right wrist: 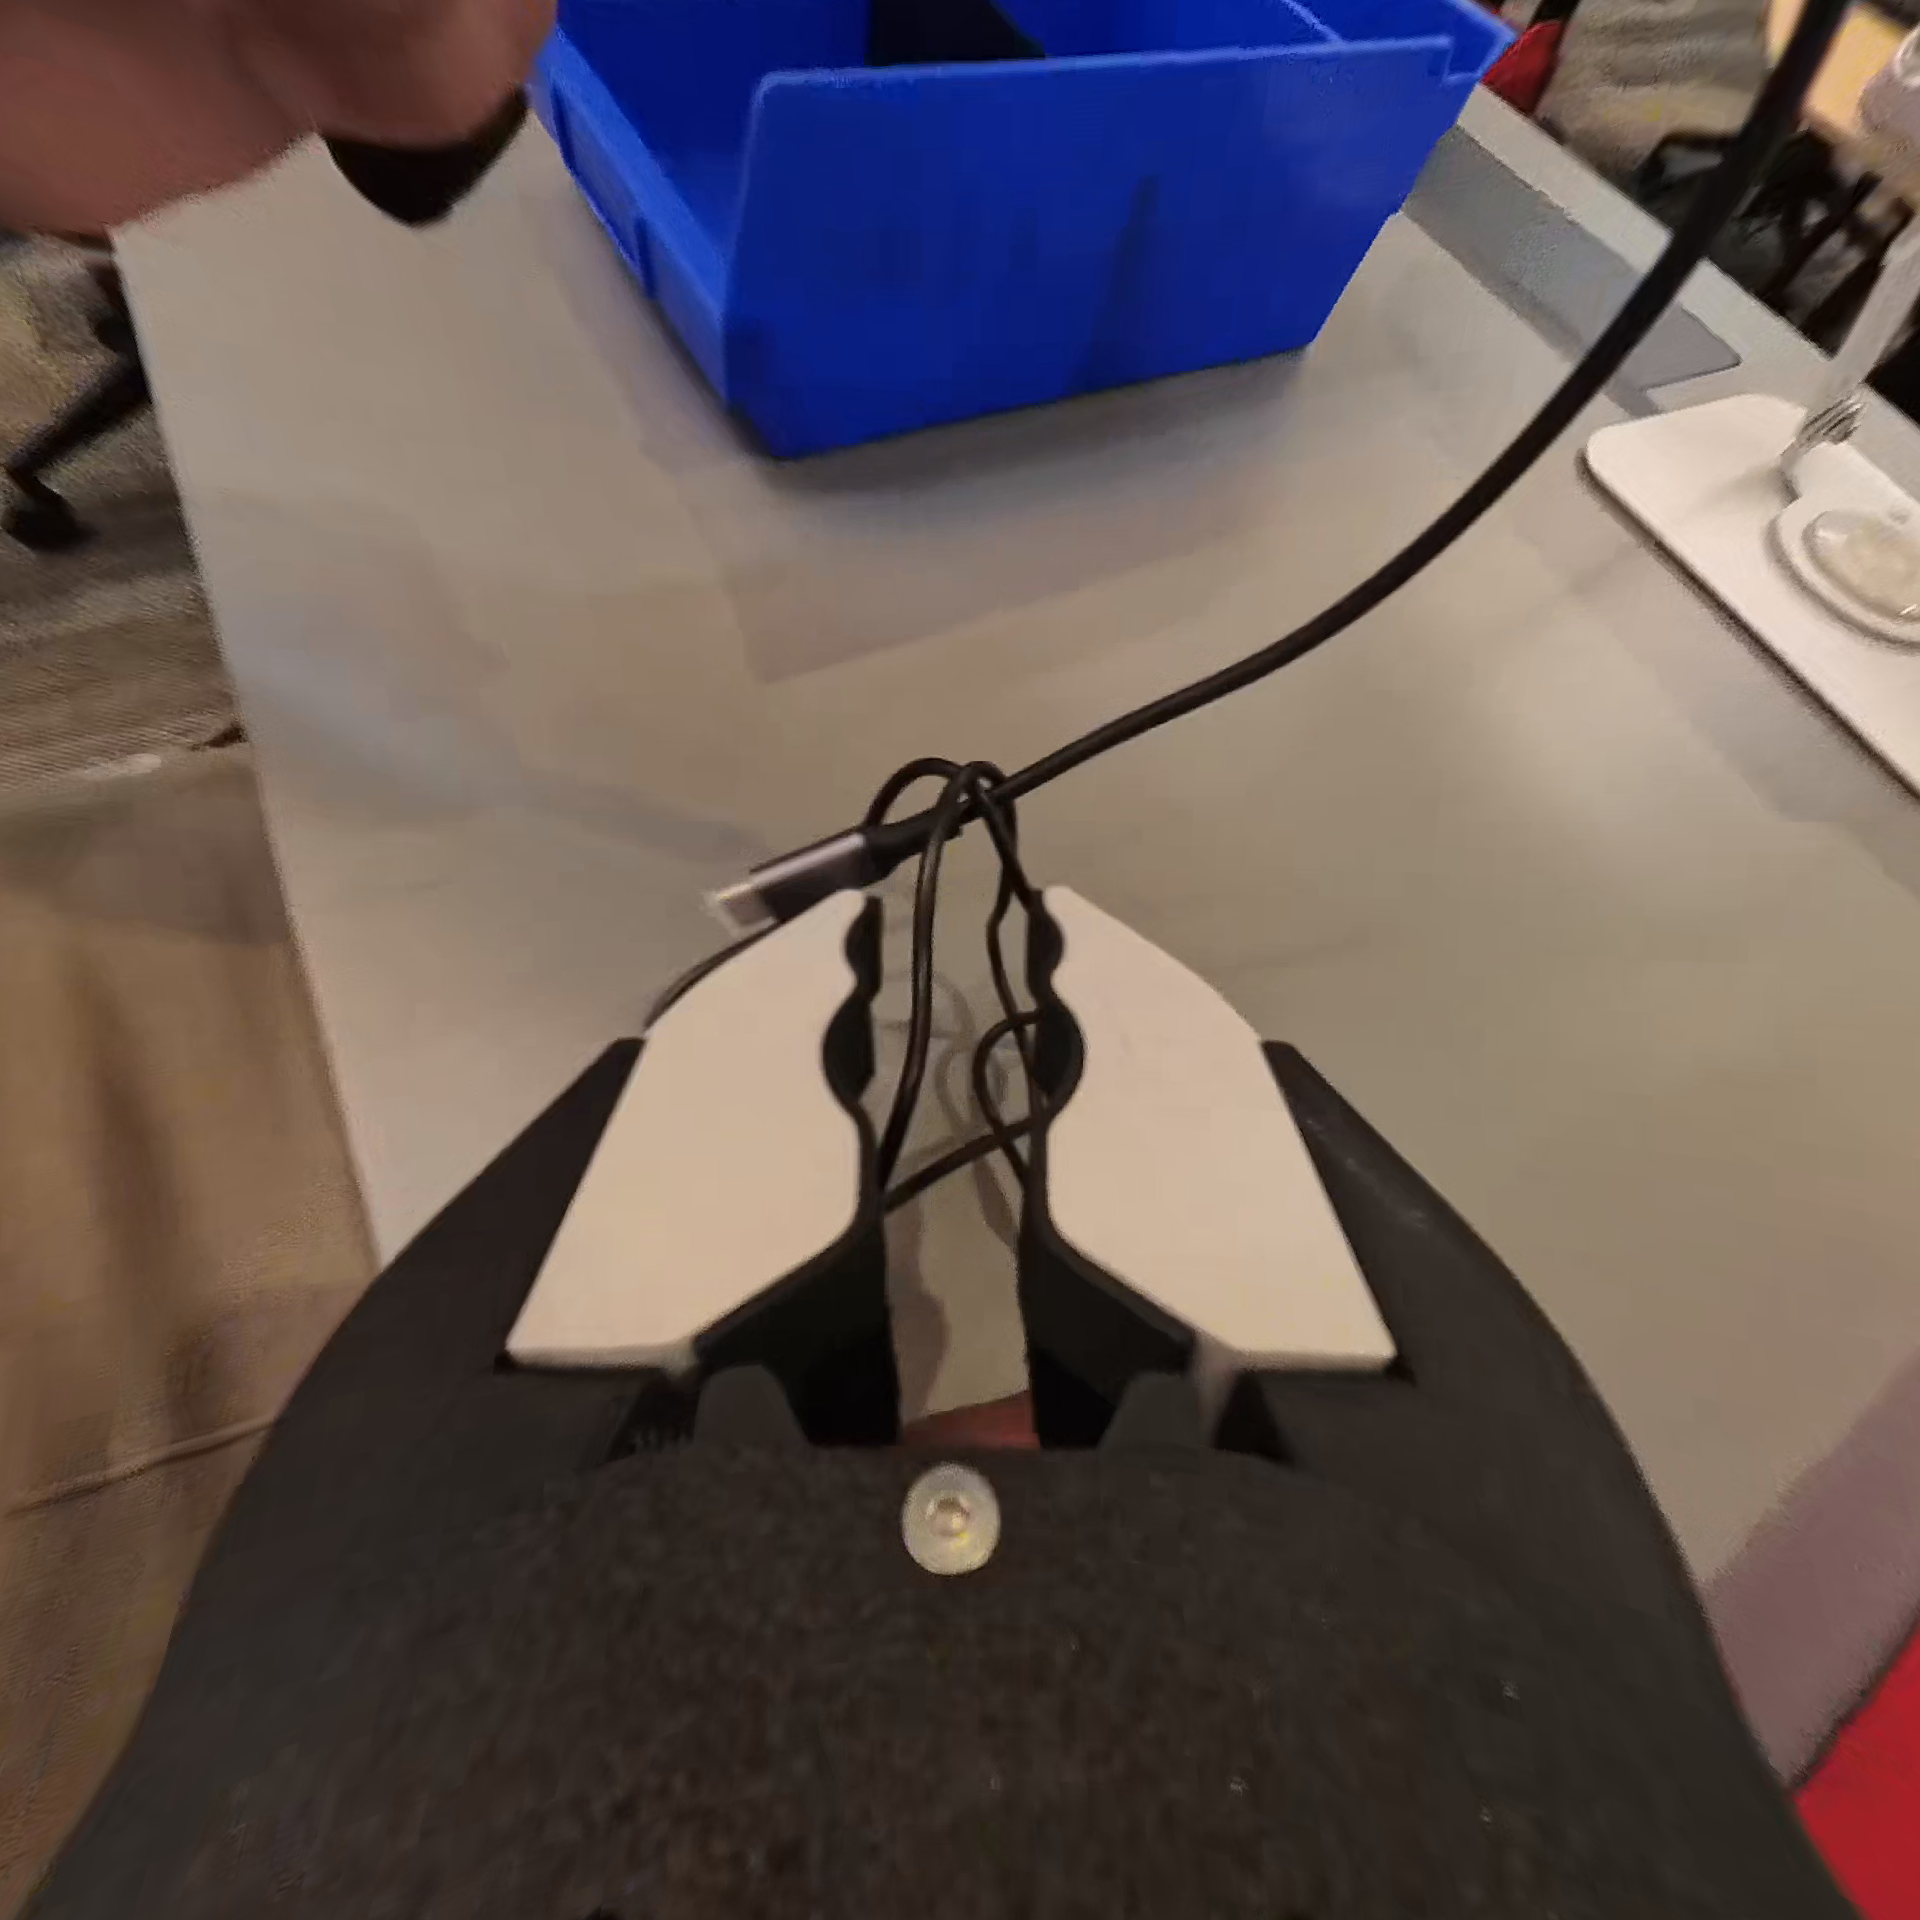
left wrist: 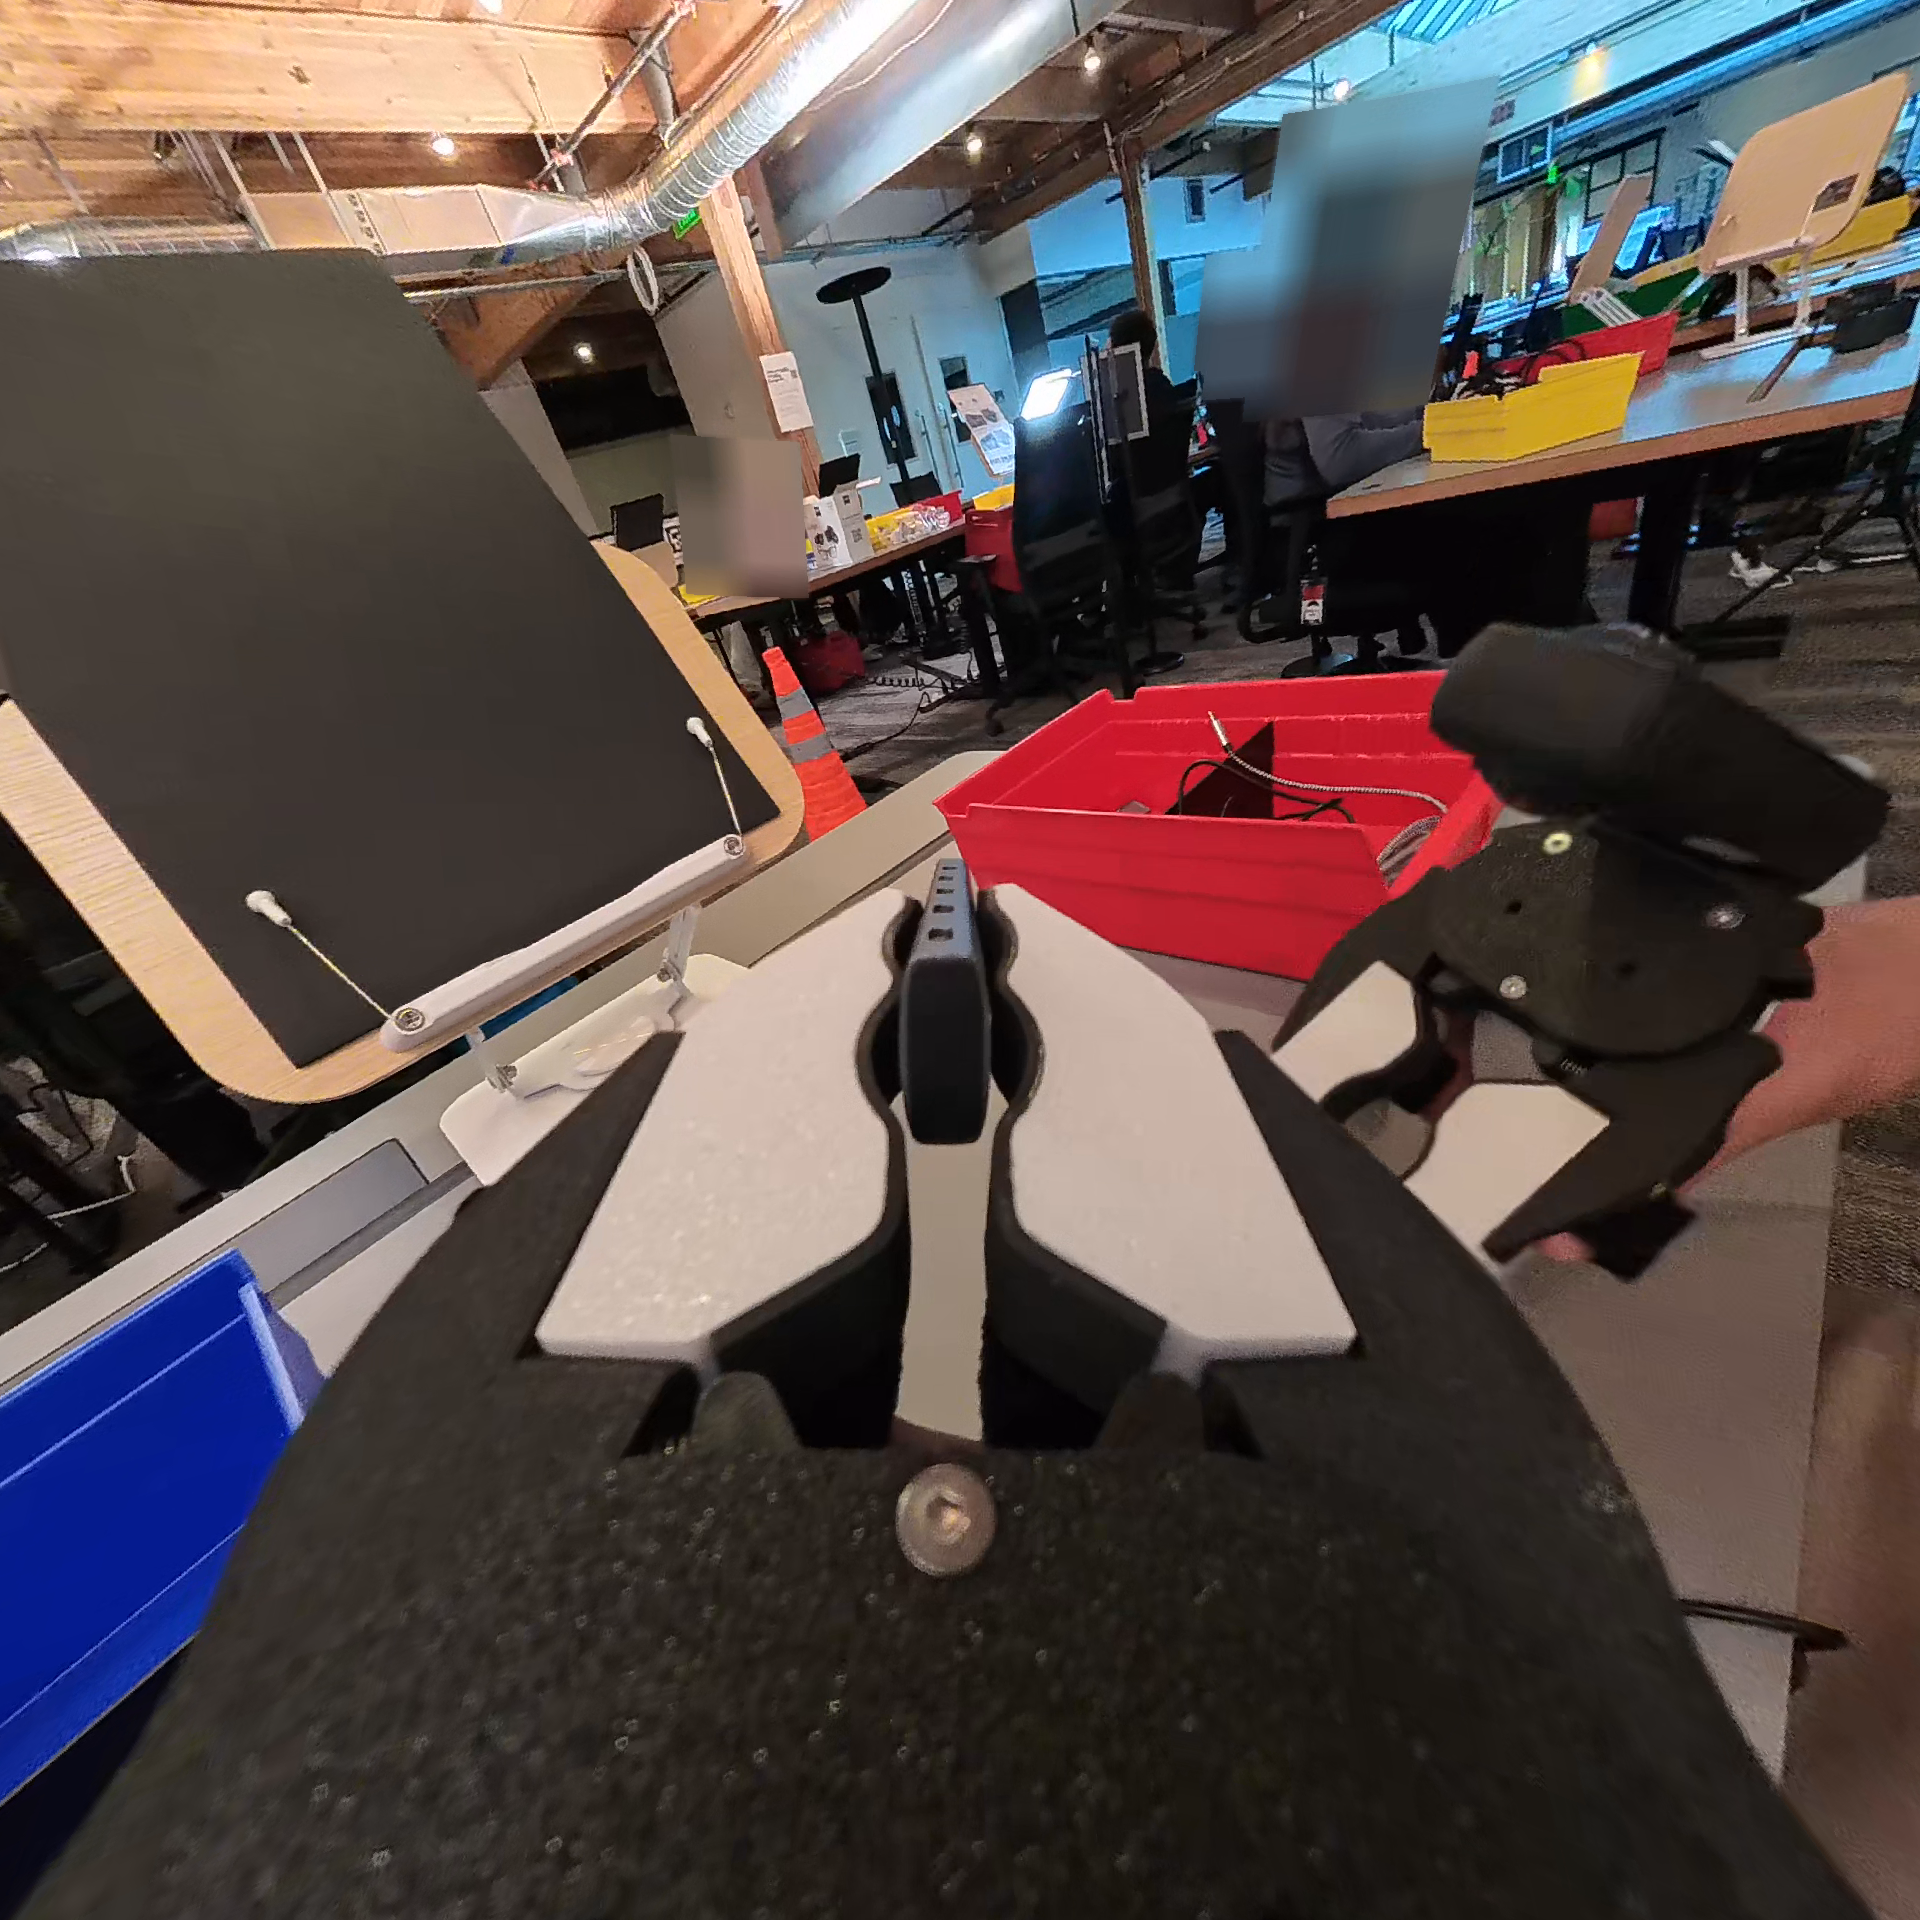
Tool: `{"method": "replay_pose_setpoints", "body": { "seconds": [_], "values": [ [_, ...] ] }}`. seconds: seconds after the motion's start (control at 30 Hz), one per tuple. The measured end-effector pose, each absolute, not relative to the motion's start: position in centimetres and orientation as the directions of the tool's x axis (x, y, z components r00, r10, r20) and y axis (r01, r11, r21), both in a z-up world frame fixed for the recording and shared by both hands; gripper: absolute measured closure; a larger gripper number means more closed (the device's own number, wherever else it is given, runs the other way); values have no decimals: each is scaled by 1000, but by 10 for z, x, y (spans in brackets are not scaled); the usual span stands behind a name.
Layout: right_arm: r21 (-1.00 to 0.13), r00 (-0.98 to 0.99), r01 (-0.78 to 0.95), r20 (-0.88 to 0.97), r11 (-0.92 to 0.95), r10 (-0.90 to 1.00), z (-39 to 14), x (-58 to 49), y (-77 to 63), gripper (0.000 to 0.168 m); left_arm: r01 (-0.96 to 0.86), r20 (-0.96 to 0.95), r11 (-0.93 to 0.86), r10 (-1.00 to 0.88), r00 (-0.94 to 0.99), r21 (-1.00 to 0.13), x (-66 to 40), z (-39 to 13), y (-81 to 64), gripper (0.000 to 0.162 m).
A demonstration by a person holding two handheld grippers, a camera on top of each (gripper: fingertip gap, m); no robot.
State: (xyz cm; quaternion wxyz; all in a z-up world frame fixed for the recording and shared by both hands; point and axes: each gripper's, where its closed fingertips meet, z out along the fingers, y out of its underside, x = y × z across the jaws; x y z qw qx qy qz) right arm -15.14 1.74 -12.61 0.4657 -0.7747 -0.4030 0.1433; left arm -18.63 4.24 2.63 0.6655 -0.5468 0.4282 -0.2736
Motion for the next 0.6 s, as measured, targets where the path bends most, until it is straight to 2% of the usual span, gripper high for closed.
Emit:
{"method": "replay_pose_setpoints", "body": {
  "seconds": [0.03, 0.07, 0.23, 0.27, 0.33, 0.5, 0.6],
  "values": [
    [-833, 640, 507, 191, -221, 744, -128, -151, 22, 151, -107, -275, 256, -832, 482, -961, -186, 26, 42, 152],
    [-825, 628, 529, 222, -200, 746, -129, -152, 24, 152, -107, -278, 259, -832, 480, -960, -187, 26, 42, 152],
    [-828, 581, 537, 221, -164, 783, -129, -152, 24, 140, -96, -277, 263, -847, 454, -960, -187, 28, 38, 152],
    [-829, 580, 535, 221, -162, 784, -130, -151, 26, 141, -94, -276, 263, -848, 452, -960, -186, 29, 38, 152],
    [-844, 565, 518, 216, -139, 796, -127, -152, 27, 165, -111, -289, 268, -840, 460, -957, -185, 26, 40, 152],
    [-872, 538, 487, 257, -48, 803, -96, -164, 14, 166, -148, -327, 292, -815, 478, -945, -185, 21, 44, 152],
    [-803, 389, 587, 391, 103, 834, -95, -184, -13, 166, -135, -306, 275, -824, 476, -952, -184, 21, 44, 153]
  ]
}}
